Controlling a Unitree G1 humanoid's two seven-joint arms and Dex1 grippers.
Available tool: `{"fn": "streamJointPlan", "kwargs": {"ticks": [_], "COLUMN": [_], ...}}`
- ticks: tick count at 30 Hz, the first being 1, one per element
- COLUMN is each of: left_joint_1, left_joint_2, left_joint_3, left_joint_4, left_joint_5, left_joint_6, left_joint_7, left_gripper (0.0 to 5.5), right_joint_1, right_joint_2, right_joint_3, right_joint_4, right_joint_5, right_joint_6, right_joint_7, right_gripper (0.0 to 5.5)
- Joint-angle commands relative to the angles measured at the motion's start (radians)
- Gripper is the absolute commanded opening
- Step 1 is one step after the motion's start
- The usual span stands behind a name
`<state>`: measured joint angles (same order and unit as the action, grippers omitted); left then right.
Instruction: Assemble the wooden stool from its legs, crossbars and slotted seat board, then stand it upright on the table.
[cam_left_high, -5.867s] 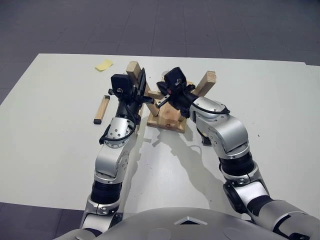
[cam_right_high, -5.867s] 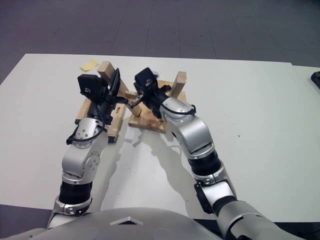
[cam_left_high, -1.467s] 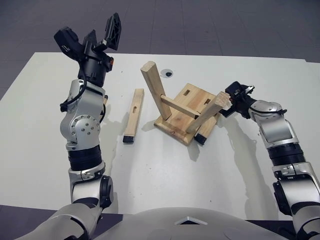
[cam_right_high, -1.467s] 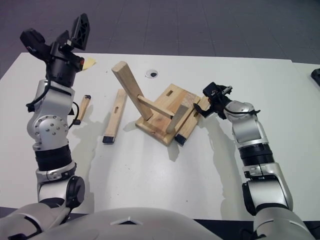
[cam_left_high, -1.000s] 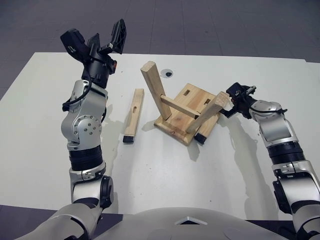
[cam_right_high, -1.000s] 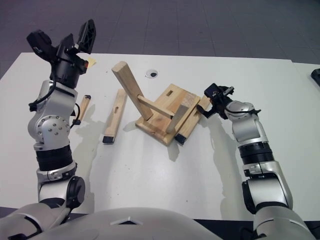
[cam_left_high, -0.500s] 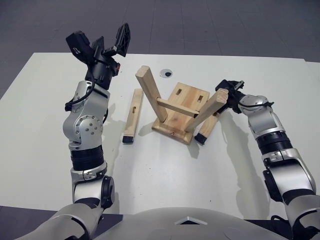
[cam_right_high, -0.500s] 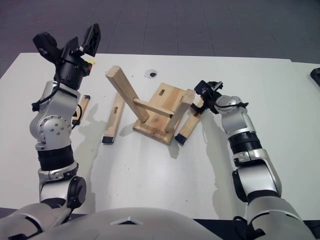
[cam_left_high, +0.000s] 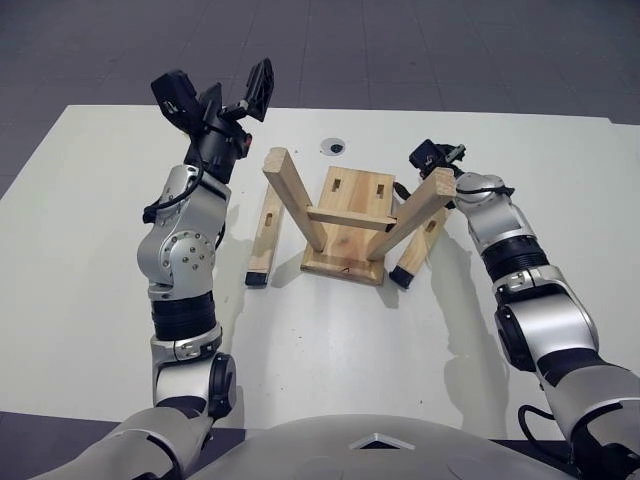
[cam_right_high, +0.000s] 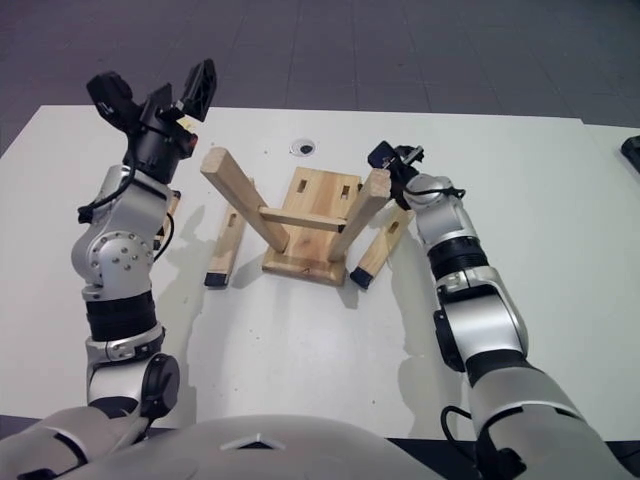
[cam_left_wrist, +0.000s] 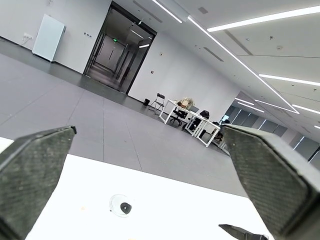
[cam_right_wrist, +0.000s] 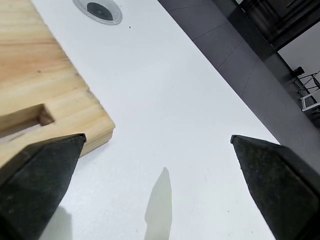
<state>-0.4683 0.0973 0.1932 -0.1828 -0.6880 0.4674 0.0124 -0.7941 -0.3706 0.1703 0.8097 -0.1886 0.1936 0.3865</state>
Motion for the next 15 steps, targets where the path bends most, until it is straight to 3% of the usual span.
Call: {"fn": "streamJointPlan", "kwargs": {"ticks": [1, 7, 11, 15], "left_joint_1": [0.006, -0.005, -0.080, -0.157], "left_joint_2": [-0.032, -0.110, -0.075, -0.039], "left_joint_3": [-0.011, -0.021, 0.051, 0.040], "left_joint_4": [0.029, 0.059, -0.057, -0.169], "left_joint_5": [0.042, 0.133, 0.116, 0.063], "left_joint_6": [0.001, -0.061, -0.100, -0.056], "left_joint_7": [0.030, 0.109, 0.128, 0.097], "left_gripper": [5.38, 5.38, 5.38, 5.38], "right_joint_1": [-0.040, 0.045, 0.137, 0.188], "right_joint_2": [0.010, 0.075, 0.096, 0.091], "right_joint_3": [-0.130, -0.331, -0.374, -0.394], "right_joint_4": [0.004, -0.278, -0.498, -0.564], "right_joint_5": [0.076, 0.228, 0.272, 0.283], "right_joint_6": [-0.024, 0.043, 0.146, 0.196], "right_joint_7": [-0.126, -0.308, -0.347, -0.358], "right_gripper": [5.40, 5.40, 5.40, 5.40]}}
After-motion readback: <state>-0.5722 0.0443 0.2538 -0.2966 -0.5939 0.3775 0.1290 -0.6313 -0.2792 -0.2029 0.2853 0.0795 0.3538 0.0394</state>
